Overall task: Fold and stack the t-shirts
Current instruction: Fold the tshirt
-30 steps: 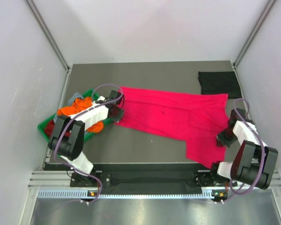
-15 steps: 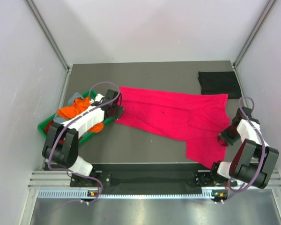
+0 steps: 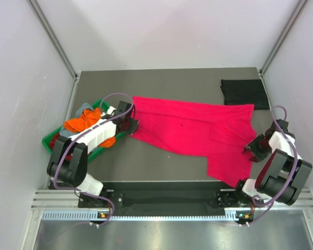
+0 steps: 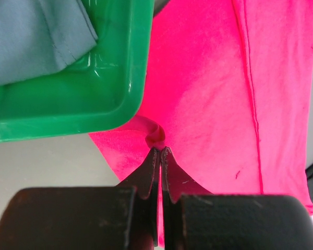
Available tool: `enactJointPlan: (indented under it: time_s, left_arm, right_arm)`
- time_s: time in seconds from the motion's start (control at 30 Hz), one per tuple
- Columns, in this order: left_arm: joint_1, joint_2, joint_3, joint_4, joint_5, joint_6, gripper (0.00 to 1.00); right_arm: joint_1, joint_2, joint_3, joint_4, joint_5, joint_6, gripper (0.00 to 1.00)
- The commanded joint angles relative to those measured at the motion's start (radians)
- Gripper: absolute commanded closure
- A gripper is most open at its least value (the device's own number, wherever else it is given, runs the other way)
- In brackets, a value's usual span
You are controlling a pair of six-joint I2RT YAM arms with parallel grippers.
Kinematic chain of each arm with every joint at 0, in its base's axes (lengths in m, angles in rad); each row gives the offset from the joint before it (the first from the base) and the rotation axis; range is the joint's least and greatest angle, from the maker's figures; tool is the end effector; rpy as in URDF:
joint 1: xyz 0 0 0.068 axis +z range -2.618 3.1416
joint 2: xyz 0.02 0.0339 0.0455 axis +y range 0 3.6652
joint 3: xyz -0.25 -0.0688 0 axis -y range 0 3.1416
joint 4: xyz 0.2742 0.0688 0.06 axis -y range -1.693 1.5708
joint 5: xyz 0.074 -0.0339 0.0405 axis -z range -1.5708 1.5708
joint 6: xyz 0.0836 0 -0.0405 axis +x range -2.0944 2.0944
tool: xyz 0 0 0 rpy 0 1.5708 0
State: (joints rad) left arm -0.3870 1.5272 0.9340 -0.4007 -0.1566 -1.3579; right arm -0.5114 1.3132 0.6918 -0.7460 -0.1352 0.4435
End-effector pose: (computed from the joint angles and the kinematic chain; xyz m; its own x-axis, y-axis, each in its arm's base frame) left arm 0.3340 -0.1221 0.1285 -0.4514 -0.8586 -0.2430 -0.6965 0.5092 -0.5055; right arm 0.2199 -0.1105 0.0908 -0.5736 0.8094 -0.1258 0.7831 0.5869 0.2059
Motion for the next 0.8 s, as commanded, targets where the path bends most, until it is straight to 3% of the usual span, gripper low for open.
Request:
enactJointPlan:
  time_s: [0.0, 0.3, 0.77]
  left_arm:
    - [0.005, -0.038, 0.008, 0.045, 0.023, -0.012, 1.00]
    - [0.017, -0.041, 0.035, 0.025, -0.006, 0.008, 1.00]
    - [0.027, -0.055, 0.051, 0.017, -0.037, 0.005, 1.00]
  right_arm:
    - [-0.053, 0.015, 0.075, 0.022, 0.003, -0.060, 0.57]
    - [-0.110, 0.066, 0.064, 0.040, 0.025, -0.063, 0.66]
    - [-0.085, 0.090, 0.032, 0.076, 0.069, -0.037, 0.62]
